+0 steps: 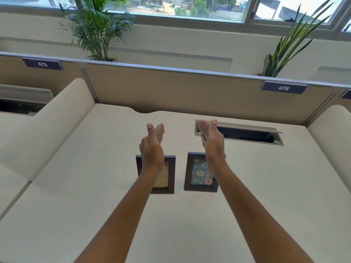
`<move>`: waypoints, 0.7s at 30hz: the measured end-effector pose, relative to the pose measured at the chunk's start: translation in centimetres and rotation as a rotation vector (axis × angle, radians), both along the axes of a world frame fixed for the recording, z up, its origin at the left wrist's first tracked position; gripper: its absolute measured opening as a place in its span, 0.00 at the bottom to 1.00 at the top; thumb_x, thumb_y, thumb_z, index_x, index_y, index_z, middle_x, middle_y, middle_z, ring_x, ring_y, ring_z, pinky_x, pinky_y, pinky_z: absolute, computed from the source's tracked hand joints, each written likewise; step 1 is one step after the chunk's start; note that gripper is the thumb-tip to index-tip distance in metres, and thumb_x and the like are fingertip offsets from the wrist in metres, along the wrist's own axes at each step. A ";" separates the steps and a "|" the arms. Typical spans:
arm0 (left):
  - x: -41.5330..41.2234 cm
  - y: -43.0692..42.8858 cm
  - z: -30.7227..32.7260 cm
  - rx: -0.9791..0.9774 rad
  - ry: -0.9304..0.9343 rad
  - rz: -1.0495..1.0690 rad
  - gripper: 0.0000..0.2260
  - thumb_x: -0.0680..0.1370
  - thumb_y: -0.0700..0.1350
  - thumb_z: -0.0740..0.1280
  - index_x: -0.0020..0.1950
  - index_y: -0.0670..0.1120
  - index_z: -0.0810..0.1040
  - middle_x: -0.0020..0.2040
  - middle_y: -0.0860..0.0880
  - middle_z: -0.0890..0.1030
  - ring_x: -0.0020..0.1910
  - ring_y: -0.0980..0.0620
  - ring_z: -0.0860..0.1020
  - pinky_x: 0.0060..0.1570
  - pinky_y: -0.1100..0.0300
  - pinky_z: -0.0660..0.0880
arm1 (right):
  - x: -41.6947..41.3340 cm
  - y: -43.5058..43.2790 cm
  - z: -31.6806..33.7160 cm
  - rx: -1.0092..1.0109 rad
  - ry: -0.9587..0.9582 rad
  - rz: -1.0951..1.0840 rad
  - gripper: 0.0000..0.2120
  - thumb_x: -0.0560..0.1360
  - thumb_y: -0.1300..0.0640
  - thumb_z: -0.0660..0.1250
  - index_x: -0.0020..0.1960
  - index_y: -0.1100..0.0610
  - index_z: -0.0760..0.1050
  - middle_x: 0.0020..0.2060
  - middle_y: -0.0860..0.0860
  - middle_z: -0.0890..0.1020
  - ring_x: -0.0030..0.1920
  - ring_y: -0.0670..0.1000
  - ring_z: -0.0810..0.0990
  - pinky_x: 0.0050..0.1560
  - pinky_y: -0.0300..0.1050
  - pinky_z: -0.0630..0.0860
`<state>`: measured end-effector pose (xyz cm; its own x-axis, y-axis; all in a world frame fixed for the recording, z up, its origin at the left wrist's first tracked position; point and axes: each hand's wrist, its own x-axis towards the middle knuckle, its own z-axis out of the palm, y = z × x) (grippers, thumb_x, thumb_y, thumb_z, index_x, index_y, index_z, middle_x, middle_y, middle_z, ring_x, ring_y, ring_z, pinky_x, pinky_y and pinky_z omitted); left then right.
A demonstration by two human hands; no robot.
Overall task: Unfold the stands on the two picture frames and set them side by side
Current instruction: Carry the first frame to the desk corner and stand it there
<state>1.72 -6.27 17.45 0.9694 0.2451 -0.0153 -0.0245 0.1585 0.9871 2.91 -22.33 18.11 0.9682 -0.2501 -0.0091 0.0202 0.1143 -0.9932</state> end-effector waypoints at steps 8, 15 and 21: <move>-0.4 5.4 -2.1 0.089 0.062 0.114 0.33 0.82 0.63 0.48 0.75 0.42 0.73 0.73 0.46 0.76 0.74 0.52 0.72 0.78 0.48 0.62 | -1.2 4.6 -4.6 -0.105 0.131 0.150 0.32 0.85 0.38 0.47 0.77 0.59 0.68 0.75 0.53 0.74 0.75 0.49 0.71 0.77 0.46 0.64; -1.8 8.1 -6.4 0.084 0.208 0.146 0.31 0.84 0.63 0.47 0.75 0.46 0.73 0.74 0.49 0.76 0.73 0.55 0.72 0.79 0.49 0.60 | -3.3 6.9 -8.9 -0.184 0.274 0.089 0.35 0.81 0.32 0.48 0.78 0.52 0.68 0.76 0.47 0.72 0.78 0.48 0.67 0.80 0.54 0.62; -3.3 8.1 -9.3 -0.005 0.297 0.108 0.35 0.81 0.68 0.47 0.72 0.46 0.77 0.68 0.52 0.80 0.69 0.56 0.76 0.66 0.63 0.68 | -4.5 8.0 -11.1 -0.177 0.362 0.062 0.36 0.80 0.30 0.47 0.76 0.51 0.71 0.73 0.49 0.76 0.76 0.50 0.70 0.79 0.56 0.64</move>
<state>-1.61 1.79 8.19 0.8905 0.3459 -0.2956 0.2482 0.1751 0.9527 -1.63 -14.29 7.00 0.9238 -0.2194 -0.3138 -0.3356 -0.0693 -0.9395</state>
